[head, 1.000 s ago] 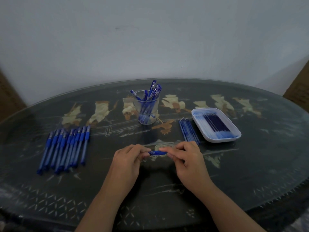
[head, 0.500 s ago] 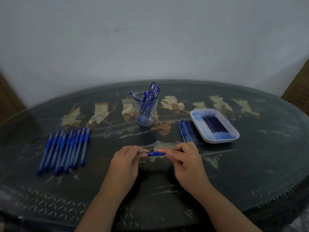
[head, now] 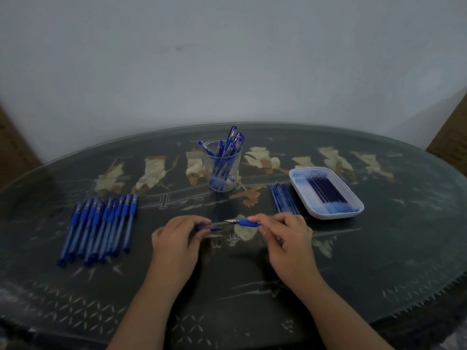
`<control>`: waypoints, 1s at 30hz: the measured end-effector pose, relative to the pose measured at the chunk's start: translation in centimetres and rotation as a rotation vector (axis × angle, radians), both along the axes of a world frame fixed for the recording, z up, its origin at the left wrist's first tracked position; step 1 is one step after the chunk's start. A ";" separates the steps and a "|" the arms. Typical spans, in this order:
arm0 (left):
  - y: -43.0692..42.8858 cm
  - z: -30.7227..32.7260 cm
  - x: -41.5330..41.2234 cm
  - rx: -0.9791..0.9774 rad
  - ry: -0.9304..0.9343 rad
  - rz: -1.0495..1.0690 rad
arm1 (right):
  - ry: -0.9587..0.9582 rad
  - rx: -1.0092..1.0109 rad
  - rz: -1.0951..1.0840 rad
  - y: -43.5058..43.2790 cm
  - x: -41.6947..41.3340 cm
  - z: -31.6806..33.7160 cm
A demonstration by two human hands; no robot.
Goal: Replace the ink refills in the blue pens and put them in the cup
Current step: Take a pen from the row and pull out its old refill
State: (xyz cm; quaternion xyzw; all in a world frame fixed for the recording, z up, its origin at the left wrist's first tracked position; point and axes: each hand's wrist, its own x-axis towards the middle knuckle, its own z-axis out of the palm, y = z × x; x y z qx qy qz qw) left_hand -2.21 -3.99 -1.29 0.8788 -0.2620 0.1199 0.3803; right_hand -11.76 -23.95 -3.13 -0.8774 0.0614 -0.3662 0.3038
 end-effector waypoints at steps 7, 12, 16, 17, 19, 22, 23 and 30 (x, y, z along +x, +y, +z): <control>-0.5 0.4 -0.2 0.183 0.040 0.046 | 0.082 0.017 -0.027 0.0 0.0 -0.1; -0.5 1.1 -0.4 0.135 0.105 0.037 | 0.110 0.034 -0.040 0.1 0.2 -0.1; -1.1 2.0 -0.9 -0.086 0.140 -0.078 | 0.120 0.028 -0.029 0.0 0.2 -0.1; -1.4 2.1 -1.1 -0.123 0.141 -0.108 | 0.119 0.027 -0.026 0.0 0.2 -0.1; -2.0 1.8 -1.3 -0.168 0.108 -0.139 | 0.114 0.019 -0.029 0.0 0.2 0.0; -2.4 1.0 -1.0 -0.188 0.063 -0.132 | 0.095 -0.008 -0.009 0.1 0.2 0.0; -2.5 0.7 -0.9 -0.181 0.045 -0.124 | 0.089 -0.018 -0.001 0.1 0.1 0.0; -2.7 0.2 -1.5 -0.079 -0.051 -0.044 | 0.033 -0.032 0.014 0.3 0.1 0.0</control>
